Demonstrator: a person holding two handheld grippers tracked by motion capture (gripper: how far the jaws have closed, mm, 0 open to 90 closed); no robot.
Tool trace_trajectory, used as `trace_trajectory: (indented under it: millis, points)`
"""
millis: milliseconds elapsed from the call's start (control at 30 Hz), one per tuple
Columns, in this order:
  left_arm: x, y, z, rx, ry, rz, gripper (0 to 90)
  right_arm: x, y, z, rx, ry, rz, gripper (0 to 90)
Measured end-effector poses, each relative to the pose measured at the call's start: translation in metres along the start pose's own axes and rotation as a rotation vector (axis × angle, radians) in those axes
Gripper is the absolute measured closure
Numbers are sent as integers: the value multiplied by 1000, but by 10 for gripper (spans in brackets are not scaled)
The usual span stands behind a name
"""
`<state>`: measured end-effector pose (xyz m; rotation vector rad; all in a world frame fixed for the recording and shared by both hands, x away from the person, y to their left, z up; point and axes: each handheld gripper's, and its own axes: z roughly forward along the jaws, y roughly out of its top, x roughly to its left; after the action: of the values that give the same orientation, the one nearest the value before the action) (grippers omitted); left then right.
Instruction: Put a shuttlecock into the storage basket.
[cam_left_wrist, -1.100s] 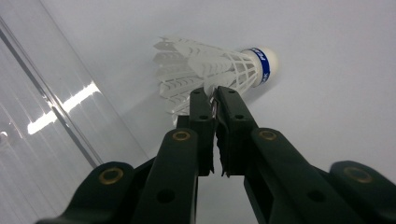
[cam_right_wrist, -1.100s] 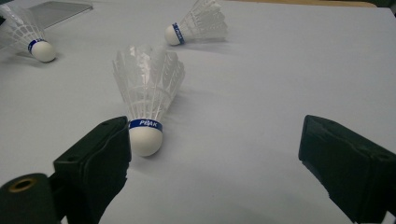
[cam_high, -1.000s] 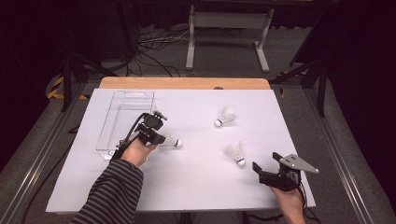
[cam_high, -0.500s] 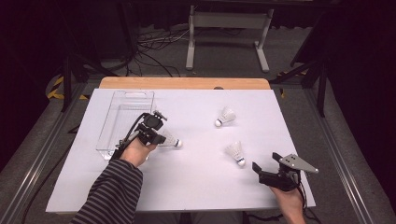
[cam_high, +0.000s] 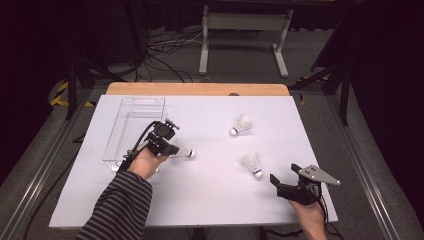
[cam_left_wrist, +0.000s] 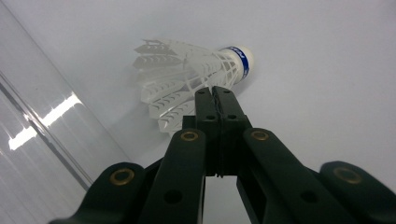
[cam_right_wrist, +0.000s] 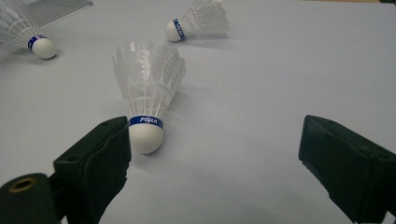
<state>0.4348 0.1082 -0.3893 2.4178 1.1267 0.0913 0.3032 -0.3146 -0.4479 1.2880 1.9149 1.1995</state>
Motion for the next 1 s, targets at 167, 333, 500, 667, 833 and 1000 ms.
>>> trace_trajectory:
  millis: [167, 333, 500, 667, 833, 1000]
  points:
    - [-1, 0, -1, -3, -14, 10, 900, 0, 0, 0, 0, -2, 1, 101]
    - [-1, -1, -3, -16, -23, 14, 900, 0, 0, 0, 2, -4, -1, 102]
    - [-2, -1, -6, -25, -27, 18, 900, 0, 0, 0, 0, -5, -2, 101]
    - [-2, -2, -9, -38, -46, 17, 900, 0, 0, 0, 1, -4, -1, 101]
    - [-2, -3, -13, -58, -58, 15, 900, 0, 0, 0, 0, -5, -1, 101]
    - [-3, -4, -17, -67, -66, 17, 900, 0, 0, 0, 0, -6, -1, 101]
